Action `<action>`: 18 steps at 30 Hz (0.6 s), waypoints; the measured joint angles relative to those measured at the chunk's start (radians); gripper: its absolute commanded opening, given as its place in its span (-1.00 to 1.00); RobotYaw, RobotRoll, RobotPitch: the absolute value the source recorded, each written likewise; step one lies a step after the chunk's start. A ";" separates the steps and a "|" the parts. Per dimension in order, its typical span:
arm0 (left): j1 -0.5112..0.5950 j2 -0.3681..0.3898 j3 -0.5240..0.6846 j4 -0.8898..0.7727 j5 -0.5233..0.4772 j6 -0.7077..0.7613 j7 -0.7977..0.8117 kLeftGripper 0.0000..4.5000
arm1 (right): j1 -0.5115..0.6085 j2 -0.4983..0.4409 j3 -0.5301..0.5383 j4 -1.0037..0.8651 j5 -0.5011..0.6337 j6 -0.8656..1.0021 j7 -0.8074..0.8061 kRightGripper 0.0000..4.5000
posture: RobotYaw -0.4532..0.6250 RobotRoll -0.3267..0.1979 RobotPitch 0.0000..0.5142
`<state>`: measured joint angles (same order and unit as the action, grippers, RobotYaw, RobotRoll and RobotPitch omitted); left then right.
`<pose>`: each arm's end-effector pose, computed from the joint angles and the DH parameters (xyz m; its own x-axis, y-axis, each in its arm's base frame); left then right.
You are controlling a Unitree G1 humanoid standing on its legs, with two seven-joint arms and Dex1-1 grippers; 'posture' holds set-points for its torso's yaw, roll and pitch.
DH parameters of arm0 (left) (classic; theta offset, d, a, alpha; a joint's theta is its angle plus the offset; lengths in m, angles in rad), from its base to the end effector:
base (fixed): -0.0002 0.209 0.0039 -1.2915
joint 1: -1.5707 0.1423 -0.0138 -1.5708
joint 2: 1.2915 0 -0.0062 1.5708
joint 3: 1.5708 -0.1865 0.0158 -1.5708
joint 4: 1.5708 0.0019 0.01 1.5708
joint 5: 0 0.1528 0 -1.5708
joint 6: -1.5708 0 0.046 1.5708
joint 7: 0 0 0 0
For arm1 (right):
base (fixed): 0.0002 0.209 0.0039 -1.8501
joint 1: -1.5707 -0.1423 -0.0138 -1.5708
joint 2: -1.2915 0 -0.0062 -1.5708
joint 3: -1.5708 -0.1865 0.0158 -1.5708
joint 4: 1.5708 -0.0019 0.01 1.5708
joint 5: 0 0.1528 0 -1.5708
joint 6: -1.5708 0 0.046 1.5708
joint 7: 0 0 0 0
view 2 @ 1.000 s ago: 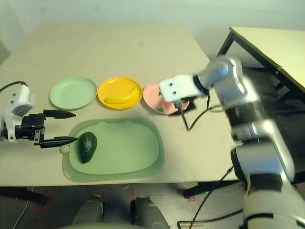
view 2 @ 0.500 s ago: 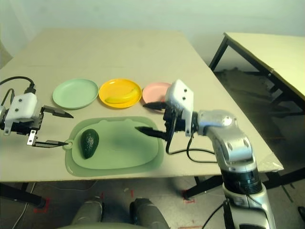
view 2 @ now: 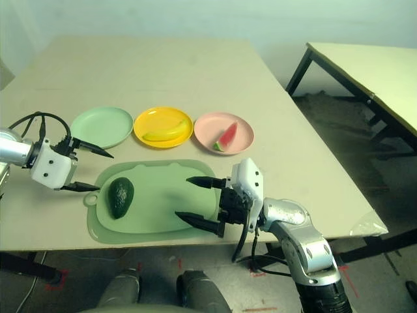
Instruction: Place the fruits into color-matched plates.
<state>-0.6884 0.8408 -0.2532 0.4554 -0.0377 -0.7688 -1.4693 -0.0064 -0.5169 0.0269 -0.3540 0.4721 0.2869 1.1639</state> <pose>0.3040 0.2516 0.2080 0.1918 -0.7126 -0.6749 0.6062 -0.4548 0.6524 0.2127 -0.2057 0.1141 0.2209 0.9736 -0.0575 -0.9750 0.2189 -0.0387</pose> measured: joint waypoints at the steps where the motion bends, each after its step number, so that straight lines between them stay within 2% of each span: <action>1: -0.006 -0.005 -0.007 0.006 0.000 -0.012 -0.002 1.00 | 0.002 0.000 0.003 0.008 0.000 -0.011 0.002 0.98 | -0.08 0.25 -0.72; 12: -0.035 -0.042 -0.076 0.037 -0.008 -0.058 -0.046 1.00 | 0.007 0.000 0.030 0.031 -0.001 -0.051 -0.016 0.98 | -0.13 0.25 -0.73; 18: -0.038 -0.067 -0.105 0.056 -0.014 -0.063 -0.076 1.00 | -0.014 0.033 0.033 0.023 0.025 -0.039 -0.075 0.98 | -0.15 0.25 -0.72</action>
<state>-0.7260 0.7736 -0.3581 0.5113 -0.0519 -0.8318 -1.5451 -0.0202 -0.4835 0.0601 -0.3309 0.4971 0.2476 1.0893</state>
